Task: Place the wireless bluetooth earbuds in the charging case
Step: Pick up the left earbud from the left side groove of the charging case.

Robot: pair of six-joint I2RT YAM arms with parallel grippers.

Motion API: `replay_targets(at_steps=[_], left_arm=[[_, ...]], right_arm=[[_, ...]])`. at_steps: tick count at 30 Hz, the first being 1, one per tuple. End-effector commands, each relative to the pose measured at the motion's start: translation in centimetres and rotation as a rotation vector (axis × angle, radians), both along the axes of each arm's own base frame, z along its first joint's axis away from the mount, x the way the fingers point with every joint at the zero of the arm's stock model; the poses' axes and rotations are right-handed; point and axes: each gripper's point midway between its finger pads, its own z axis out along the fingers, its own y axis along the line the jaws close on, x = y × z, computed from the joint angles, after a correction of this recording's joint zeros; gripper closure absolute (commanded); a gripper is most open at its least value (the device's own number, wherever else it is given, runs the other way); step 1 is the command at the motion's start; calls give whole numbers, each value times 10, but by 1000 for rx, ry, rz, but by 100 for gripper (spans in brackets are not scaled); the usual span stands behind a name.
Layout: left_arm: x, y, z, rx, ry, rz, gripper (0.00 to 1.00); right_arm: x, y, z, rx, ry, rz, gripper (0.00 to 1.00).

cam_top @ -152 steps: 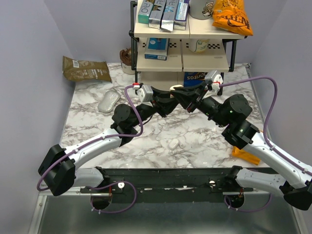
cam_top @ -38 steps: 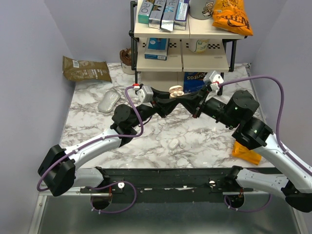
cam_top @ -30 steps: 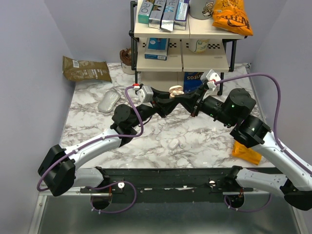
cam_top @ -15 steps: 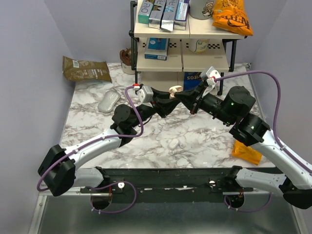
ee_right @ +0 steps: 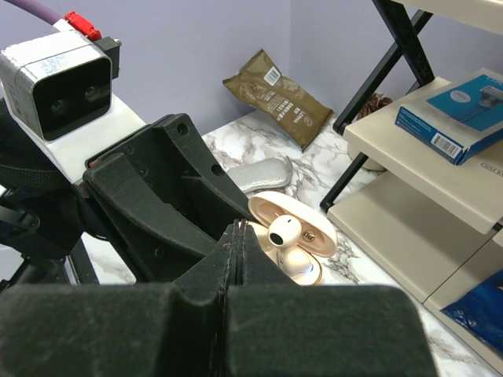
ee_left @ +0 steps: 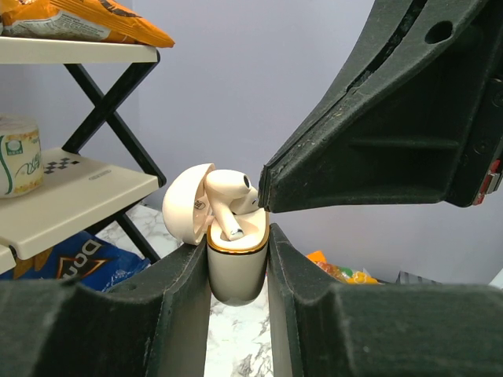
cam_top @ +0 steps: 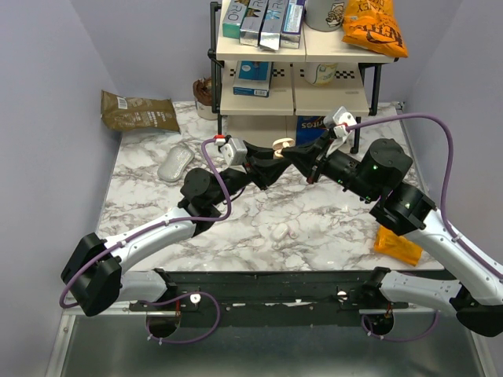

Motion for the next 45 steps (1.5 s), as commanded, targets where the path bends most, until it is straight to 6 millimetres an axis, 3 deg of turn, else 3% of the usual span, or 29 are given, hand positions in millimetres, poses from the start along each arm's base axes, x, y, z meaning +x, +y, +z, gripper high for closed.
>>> replay_targets(at_steps=[1,3,4,7,8,45], left_arm=[[-6,3,7,-21,-22,-13,100],[-6,3,7,-22,-23,-11,100],[-6,4,8,-23,-26,-10,100],[-6,5,8,-24,-28,-6,100],[-6,5,8,-23,-30,-7,100],[-4,1,6,7,-14,-7,100]], right_arm=[[0,-13,18,24,-34,-55,99],[7,-21,17,27,-24,-111,97],[11,-25,16,31,-16,-146,81],[19,-35,12,40,8,-222,59],[20,-35,11,40,12,-229,57],[19,-16,-5,-58,61,-150,54]])
